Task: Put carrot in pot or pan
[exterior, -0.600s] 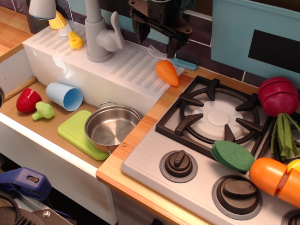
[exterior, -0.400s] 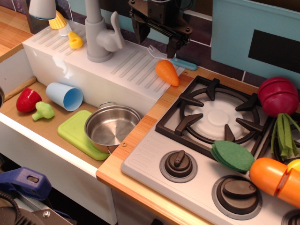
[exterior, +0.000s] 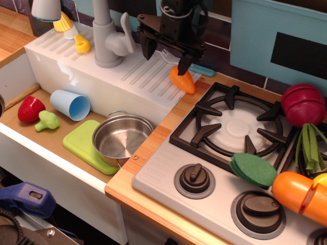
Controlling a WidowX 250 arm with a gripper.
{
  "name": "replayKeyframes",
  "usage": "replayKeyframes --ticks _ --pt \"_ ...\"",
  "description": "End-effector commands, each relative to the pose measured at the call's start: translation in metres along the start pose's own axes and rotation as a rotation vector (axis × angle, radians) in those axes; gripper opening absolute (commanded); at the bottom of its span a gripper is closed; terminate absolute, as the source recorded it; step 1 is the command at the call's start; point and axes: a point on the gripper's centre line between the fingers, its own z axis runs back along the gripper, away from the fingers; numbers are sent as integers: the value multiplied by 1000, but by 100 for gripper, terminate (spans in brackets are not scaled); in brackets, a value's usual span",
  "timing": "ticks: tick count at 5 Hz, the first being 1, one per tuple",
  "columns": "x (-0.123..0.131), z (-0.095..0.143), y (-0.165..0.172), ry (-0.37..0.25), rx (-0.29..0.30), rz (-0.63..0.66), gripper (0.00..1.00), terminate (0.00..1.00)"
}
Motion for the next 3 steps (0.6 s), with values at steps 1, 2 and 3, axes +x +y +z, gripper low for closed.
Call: replayKeyframes --ticks 1,2,3 --pt "21 9 -1 -91 43 117 100 0" --pt "26 11 -3 -126 29 156 100 0" --pt "27 9 -6 -177 22 169 100 0"
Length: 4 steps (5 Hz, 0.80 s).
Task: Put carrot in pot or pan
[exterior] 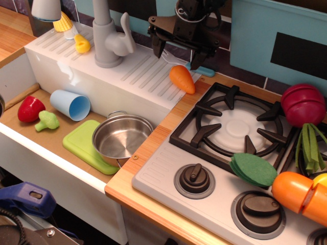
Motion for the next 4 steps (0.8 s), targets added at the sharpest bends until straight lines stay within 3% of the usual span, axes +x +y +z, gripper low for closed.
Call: replayKeyframes --ticks 1,4 --pt "8 7 -5 -77 -35 53 100 0" --pt "-2 -1 -15 -88 -71 95 100 0"
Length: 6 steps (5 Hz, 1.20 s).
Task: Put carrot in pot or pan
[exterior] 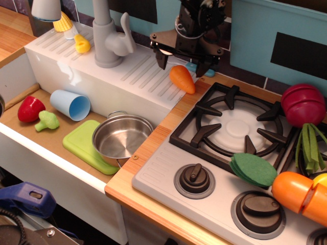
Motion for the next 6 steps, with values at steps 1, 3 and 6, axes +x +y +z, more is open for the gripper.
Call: replayKeyframes --ticks 1,3,6 --pt "4 4 -4 -31 -25 20 100 0" --pt "2 -7 -2 -27 -44 26 100 0" --pt "9 -27 6 -26 -54 29 100 0"
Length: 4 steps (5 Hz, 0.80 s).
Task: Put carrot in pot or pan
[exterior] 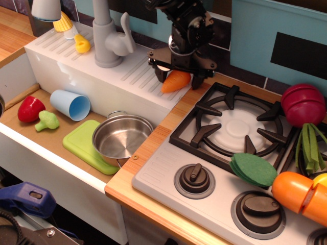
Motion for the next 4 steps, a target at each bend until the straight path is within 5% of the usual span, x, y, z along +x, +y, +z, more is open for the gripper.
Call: replayKeyframes --ticks 1,4 --pt "16 8 -1 -35 -10 9 0 0" --pt "-6 46 37 63 22 -96 0 0"
